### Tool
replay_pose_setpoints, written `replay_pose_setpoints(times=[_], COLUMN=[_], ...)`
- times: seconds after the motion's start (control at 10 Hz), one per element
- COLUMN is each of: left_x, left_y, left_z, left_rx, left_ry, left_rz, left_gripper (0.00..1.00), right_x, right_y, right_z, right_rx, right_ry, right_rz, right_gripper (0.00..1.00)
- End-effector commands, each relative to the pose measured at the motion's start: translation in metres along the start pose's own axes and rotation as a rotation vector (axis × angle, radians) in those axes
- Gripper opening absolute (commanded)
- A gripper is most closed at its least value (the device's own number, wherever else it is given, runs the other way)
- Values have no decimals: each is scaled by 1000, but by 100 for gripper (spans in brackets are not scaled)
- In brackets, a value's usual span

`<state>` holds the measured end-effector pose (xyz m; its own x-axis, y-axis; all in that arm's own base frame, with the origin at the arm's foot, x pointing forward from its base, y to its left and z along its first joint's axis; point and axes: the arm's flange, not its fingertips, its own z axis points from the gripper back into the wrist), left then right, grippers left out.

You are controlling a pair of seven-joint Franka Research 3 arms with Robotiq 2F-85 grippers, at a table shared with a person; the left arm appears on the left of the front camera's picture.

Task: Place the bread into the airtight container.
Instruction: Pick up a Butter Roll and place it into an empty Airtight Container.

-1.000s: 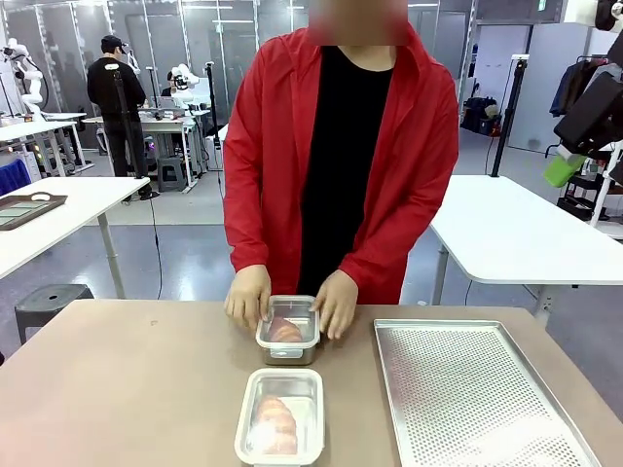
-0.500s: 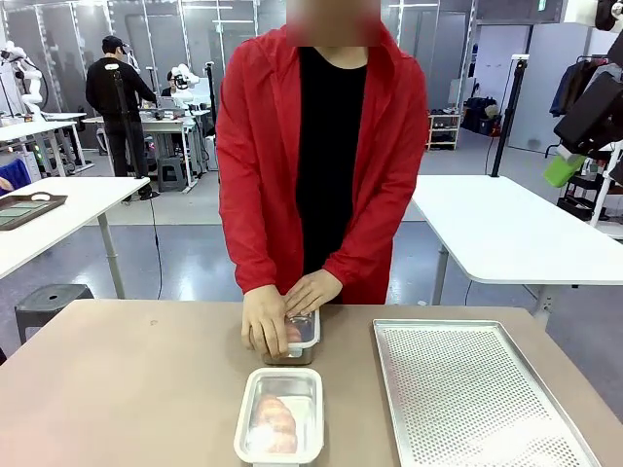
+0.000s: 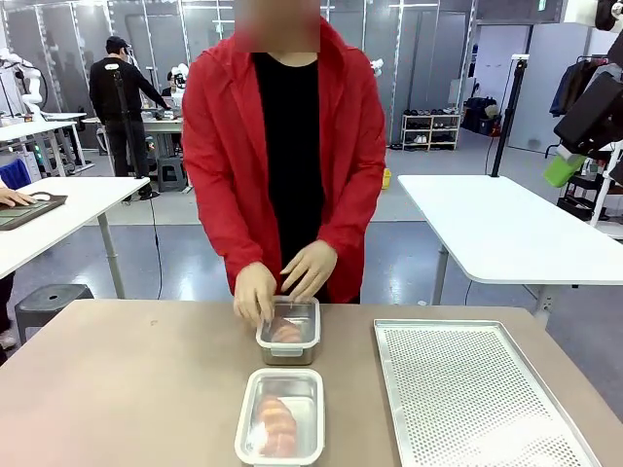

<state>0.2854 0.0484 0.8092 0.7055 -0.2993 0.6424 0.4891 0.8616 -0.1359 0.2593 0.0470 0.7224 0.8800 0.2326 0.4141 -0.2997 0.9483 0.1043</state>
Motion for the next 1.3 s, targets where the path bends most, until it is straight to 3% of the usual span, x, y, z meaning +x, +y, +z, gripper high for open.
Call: replay_pose_setpoints(times=[0.0, 1.2], left_x=[-1, -1], left_y=[-1, -1], left_z=[1, 1], left_rx=[-2, -2], left_ry=[5, 5], left_rz=[-19, -19], left_gripper=[100, 100], right_x=[0, 0], right_y=[0, 0], right_z=[0, 0], right_rx=[-3, -3], right_ry=[4, 4], right_rz=[4, 4], right_gripper=[100, 100])
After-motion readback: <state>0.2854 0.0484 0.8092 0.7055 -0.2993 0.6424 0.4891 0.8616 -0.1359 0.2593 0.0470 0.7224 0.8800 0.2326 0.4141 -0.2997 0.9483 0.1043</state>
